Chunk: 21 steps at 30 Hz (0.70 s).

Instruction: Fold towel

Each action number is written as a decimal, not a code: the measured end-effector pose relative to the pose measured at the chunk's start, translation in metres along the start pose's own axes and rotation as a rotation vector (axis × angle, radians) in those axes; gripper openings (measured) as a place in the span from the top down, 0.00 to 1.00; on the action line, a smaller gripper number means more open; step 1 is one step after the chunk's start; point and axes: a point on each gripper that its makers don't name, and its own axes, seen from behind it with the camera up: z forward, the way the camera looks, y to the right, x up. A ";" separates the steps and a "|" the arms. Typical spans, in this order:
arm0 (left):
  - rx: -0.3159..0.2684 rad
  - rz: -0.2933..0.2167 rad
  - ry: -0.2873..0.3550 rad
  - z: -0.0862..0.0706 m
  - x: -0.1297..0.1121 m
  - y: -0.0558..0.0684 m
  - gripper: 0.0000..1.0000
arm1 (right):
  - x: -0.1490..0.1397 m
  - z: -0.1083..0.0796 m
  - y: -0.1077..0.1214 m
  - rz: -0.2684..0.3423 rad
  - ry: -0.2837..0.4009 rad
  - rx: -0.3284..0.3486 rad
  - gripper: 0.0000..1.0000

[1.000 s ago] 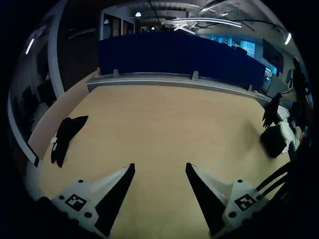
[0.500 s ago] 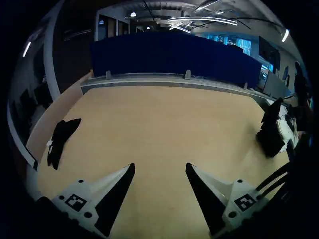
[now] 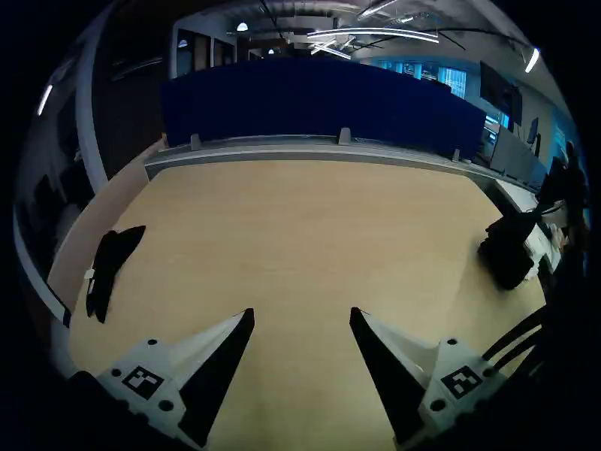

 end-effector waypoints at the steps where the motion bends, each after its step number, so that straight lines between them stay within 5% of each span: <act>1: -0.001 0.001 0.000 0.000 0.000 0.000 0.06 | -0.008 -0.001 0.001 0.013 -0.006 -0.004 0.95; 21: 0.015 0.017 -0.005 -0.006 -0.001 -0.003 0.06 | -0.111 0.006 0.020 0.161 -0.116 -0.077 0.96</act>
